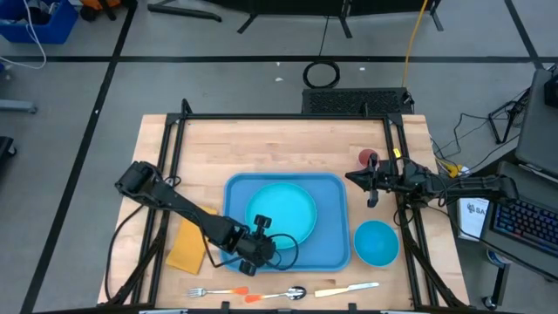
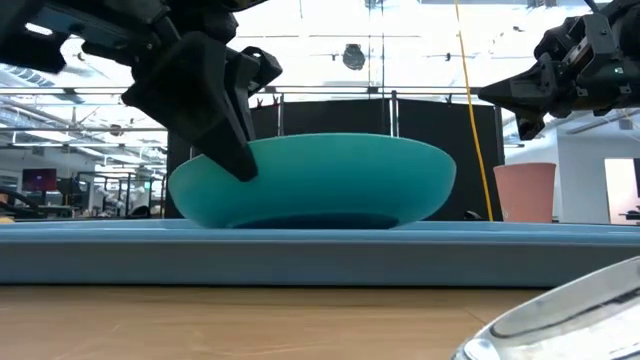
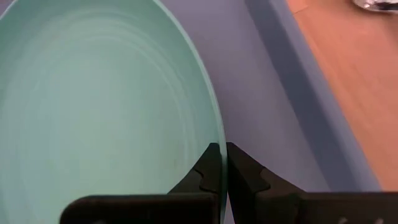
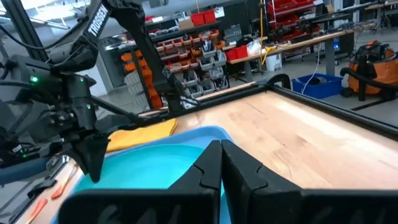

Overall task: Set up tray
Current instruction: Put the blue plate on the blue tray

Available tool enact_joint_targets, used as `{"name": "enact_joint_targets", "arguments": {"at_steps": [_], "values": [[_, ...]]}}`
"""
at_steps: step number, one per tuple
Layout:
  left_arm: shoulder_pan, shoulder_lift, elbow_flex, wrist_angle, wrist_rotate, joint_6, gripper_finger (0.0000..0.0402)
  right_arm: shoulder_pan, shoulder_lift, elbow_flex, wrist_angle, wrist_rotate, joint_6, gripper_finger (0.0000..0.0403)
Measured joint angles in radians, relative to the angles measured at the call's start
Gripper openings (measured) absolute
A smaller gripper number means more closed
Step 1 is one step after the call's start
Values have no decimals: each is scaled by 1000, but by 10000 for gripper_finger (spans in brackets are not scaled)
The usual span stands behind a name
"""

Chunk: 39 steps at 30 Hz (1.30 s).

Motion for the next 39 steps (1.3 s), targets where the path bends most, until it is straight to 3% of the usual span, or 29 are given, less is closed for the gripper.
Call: {"name": "enact_joint_targets", "arguments": {"at_steps": [3, 31, 39], "values": [[0, 2, 1, 43, 40, 6, 7, 0, 5, 0, 0, 0, 0, 0], [-1, 30, 1, 56, 36, -11, 7, 0, 24, 0, 13, 0, 0, 0], [0, 30, 0, 71, 67, -36, 37, 0, 24, 0, 13, 0, 0, 0]]}}
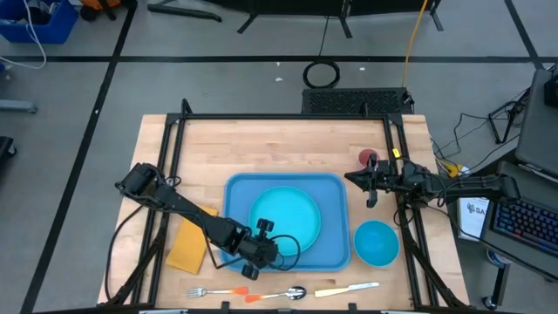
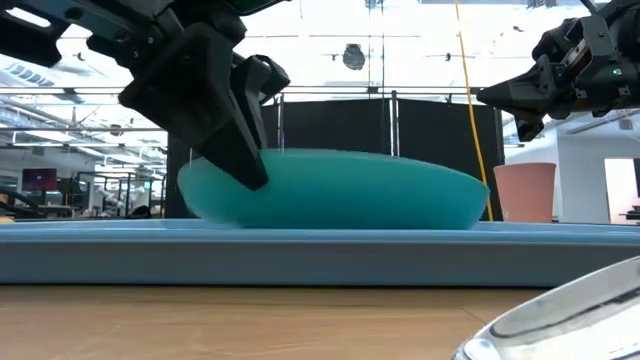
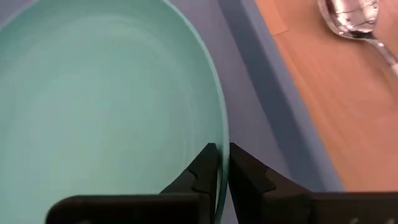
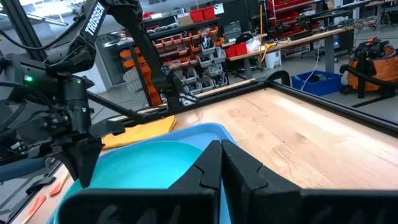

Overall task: Set up tray
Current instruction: Put the blue plate on the blue tray, then put the blue bowl on top of the blue plate on the blue tray

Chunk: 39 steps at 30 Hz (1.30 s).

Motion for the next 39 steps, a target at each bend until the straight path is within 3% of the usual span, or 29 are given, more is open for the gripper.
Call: {"name": "enact_joint_targets", "arguments": {"at_steps": [9, 18, 21, 30, 39], "values": [[2, 0, 0, 0, 26, 3, 4, 0, 0, 0, 0, 0, 0, 0], [2, -7, -1, -1, -30, 1, 35, 0, 0, 0, 15, -4, -7, 0], [-2, -10, -1, -2, -95, -5, 35, 0, 0, 0, 15, -5, -8, 0], [-56, -29, -2, -28, -462, -46, 8, 37, 0, 0, 61, -8, -53, 0], [-87, -32, -1, -50, -523, -103, 20, 147, 0, 14, 126, -3, -105, 0]]}}
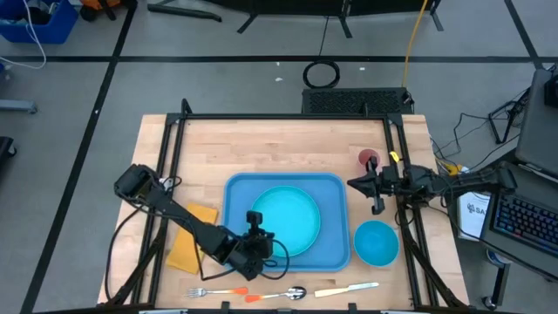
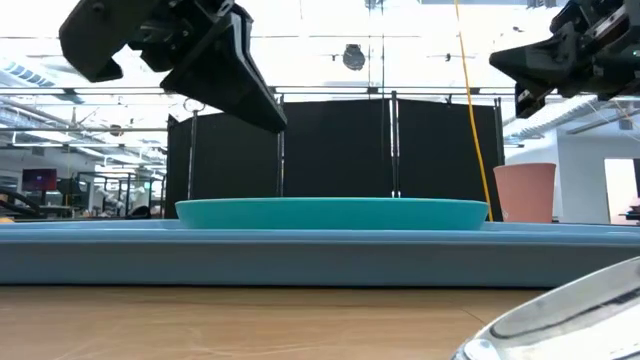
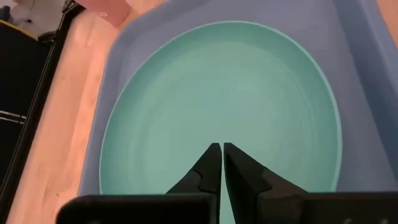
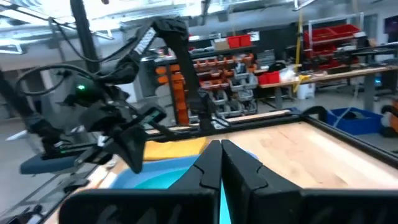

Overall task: Set up tray
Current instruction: Put the blue bowl on top of the blue plate on the blue tray

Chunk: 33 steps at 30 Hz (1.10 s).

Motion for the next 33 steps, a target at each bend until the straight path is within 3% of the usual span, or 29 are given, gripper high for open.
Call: {"name": "enact_joint_targets", "arguments": {"at_steps": [5, 7, 12, 20, 24, 29, 33], "values": [[-10, -39, -27, 19, 3, -13, 4, 68, 20, 41, -6, 1, 9, 0], [-17, -83, -75, 133, 15, 21, 6, 102, 39, 55, -13, 2, 3, 0], [-40, -276, -303, 499, 139, 128, 24, 167, 124, 70, 104, 31, -34, 0], [-44, -538, -663, 856, 154, 100, 13, 259, 304, 123, 181, 157, -87, 0], [-43, -589, -780, 1024, 175, 119, 4, 318, 431, 228, 127, 211, -108, 0], [-43, -618, -883, 1242, 269, 178, 24, 404, 622, 400, -8, 319, -112, 0], [-43, -647, -927, 1287, 289, 185, 34, 469, 755, 554, -141, 404, -113, 0]]}}
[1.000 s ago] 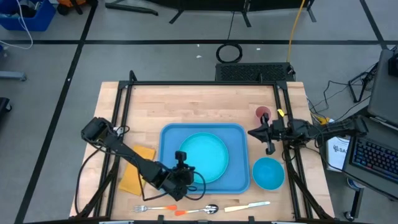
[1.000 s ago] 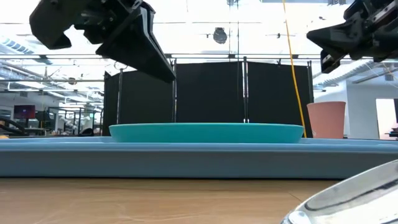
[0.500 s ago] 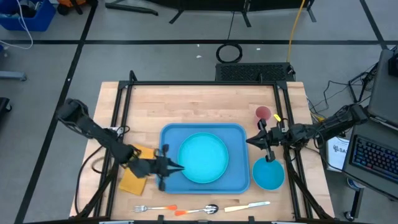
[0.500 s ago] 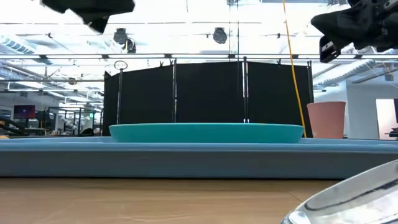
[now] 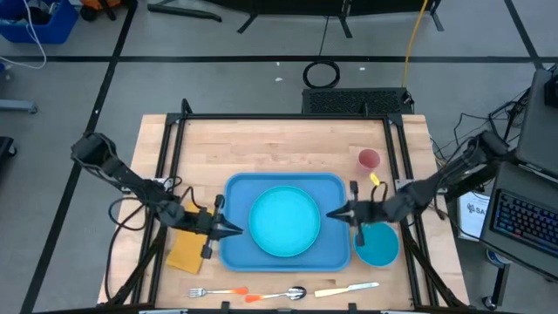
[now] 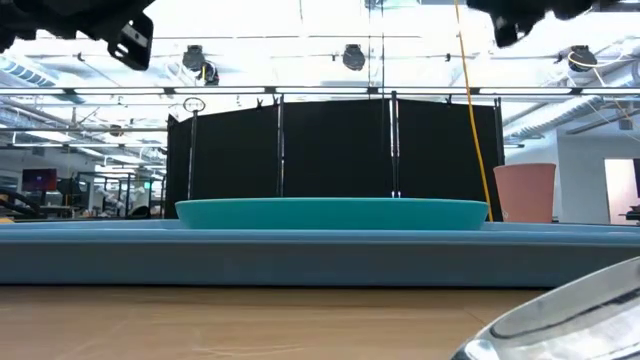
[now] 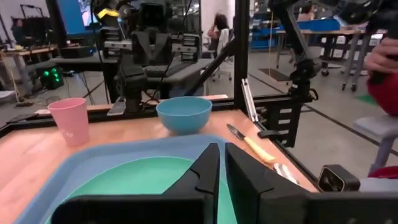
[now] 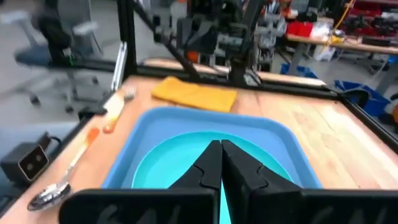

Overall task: Set up tray
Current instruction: Put the blue bowl on top of the blue plate on the blue tray

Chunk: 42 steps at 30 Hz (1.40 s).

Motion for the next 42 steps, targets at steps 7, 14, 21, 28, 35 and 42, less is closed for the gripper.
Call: {"name": "enact_joint_targets", "arguments": {"at_steps": [7, 14, 21, 28, 35, 42], "values": [[-1, -53, -35, 14, 57, 5, 35, 84, 115, 282, -402, 53, 208, 0], [0, -89, -41, -18, 100, 41, 35, 107, 232, 588, -943, 57, 494, 0], [16, -91, -41, -22, 94, 50, 35, 82, 302, 687, -1189, -258, 778, 0], [49, -91, -41, -24, 92, 50, 35, 67, 301, 685, -1184, -386, 956, 0], [79, -91, -40, -21, 92, 82, 35, 73, 301, 598, -1158, -460, 1140, 2], [131, -91, -40, -12, 93, 111, 35, 91, 301, 426, -976, -541, 1291, 51]]}}
